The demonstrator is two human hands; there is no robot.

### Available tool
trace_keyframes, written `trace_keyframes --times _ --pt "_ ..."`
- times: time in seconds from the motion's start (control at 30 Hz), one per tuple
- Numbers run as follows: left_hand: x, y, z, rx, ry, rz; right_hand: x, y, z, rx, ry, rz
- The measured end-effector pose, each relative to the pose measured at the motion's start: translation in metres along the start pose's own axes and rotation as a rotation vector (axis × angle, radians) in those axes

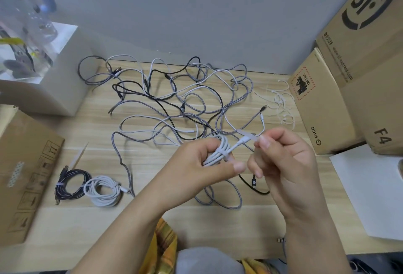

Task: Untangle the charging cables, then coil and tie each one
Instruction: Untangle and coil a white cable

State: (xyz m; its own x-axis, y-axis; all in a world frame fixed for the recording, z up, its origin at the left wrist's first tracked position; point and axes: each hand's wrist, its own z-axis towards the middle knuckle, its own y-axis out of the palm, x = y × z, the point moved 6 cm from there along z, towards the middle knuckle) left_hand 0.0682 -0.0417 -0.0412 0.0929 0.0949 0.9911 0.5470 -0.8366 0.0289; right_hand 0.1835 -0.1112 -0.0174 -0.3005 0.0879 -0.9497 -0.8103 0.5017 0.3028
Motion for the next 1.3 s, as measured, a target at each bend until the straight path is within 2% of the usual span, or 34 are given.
trace_keyframes --times 0.1,0.2,0.3,0.43,0.63,0.87,1.13,1.3 --pt "-0.001 -0.003 0.002 0.148 0.015 0.116 -0.006 0.006 -0.003 -0.016 -0.038 0.009" --pt "0.003 -0.007 0.003 0.184 0.059 0.19 -0.015 0.008 -0.005 -0.022 -0.085 -0.009" --pt "0.006 -0.005 0.001 0.135 0.058 0.195 -0.02 0.005 -0.007 -0.023 -0.079 -0.042" --pt "0.009 -0.001 -0.003 0.01 0.034 0.087 -0.016 0.0 -0.008 -0.033 -0.004 -0.231" --pt "0.015 0.001 -0.006 -0.076 0.047 -0.047 -0.006 -0.005 -0.005 -0.072 0.067 -0.226" --pt "0.01 0.0 -0.005 -0.019 0.087 0.101 0.003 -0.001 -0.003 -0.119 0.13 -0.211" --pt "0.0 -0.003 -0.002 0.001 0.012 0.024 0.015 0.012 -0.008 -0.063 0.047 -0.312" --pt "-0.018 -0.005 0.002 -0.007 -0.09 0.183 0.021 0.018 -0.009 -0.096 -0.063 -0.497"
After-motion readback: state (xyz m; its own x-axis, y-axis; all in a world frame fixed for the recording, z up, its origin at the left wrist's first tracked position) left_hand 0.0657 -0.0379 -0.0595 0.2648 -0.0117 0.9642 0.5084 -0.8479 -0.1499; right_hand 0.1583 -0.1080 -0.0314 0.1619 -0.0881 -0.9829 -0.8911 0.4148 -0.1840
